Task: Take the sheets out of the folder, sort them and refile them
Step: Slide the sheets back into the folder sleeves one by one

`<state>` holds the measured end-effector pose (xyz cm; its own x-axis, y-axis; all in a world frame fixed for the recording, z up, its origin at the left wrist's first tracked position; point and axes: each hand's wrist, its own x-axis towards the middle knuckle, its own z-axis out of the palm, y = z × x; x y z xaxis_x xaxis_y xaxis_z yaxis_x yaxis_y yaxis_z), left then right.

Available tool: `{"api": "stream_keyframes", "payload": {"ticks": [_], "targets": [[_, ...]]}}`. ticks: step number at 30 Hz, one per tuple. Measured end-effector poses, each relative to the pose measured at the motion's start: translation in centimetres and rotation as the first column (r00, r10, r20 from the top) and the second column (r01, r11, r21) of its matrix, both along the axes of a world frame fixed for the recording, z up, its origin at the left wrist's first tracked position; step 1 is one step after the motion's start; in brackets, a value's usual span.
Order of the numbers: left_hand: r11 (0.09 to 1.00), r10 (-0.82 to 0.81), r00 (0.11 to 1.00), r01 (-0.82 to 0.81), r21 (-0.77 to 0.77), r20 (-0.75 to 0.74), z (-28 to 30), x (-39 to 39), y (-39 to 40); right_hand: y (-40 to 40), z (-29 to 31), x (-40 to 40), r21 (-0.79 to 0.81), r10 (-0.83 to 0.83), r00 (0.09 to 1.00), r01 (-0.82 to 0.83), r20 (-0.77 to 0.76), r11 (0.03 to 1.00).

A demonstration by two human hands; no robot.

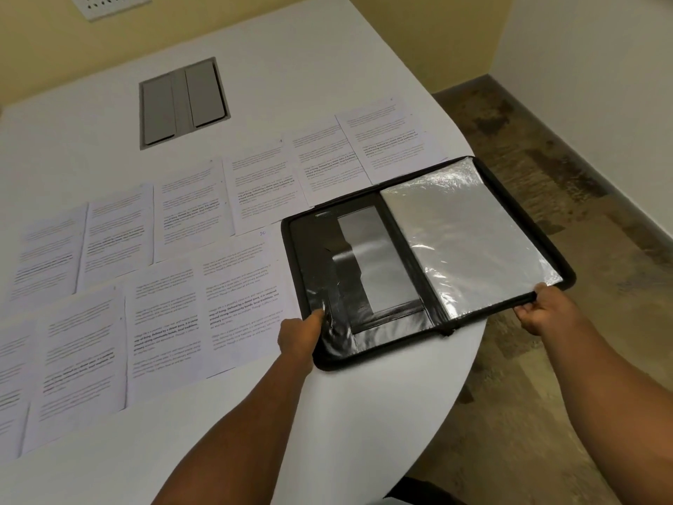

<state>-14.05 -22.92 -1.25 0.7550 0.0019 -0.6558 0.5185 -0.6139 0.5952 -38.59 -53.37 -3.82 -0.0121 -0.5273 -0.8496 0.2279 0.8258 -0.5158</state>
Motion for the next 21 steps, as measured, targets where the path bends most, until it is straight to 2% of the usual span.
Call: {"api": "stream_keyframes", "payload": {"ticks": [3, 5, 10, 14, 21], "targets": [[0.999, -0.051, 0.992, 0.049, 0.015, 0.113, 0.1, -0.1, 0.3, 0.2, 0.5, -0.4, -0.054, -0.023, 0.999, 0.024, 0.023, 0.998], [0.997, -0.053, 0.986, 0.060, -0.038, 0.158, 0.7, 0.0, 0.4, 0.6, 0.5, -1.0, -0.095, -0.052, 0.996, 0.058, 0.066, 0.994], [0.969, 0.029, 0.994, -0.002, -0.248, 0.107, 2.1, 0.3, 1.3, 3.3, 0.5, -2.0, -0.138, -0.090, 0.987, 0.108, 0.136, 0.985], [0.954, 0.026, 0.992, 0.012, -0.299, 0.121, 2.3, 0.5, 2.9, 5.8, 0.6, -2.5, -0.152, -0.106, 0.984, 0.128, 0.143, 0.980], [0.936, 0.083, 0.987, -0.031, -0.350, 0.134, 3.0, 1.3, 9.9, 12.3, 1.6, -1.5, -0.112, -0.063, 0.952, 0.101, 0.299, 0.989]]}}
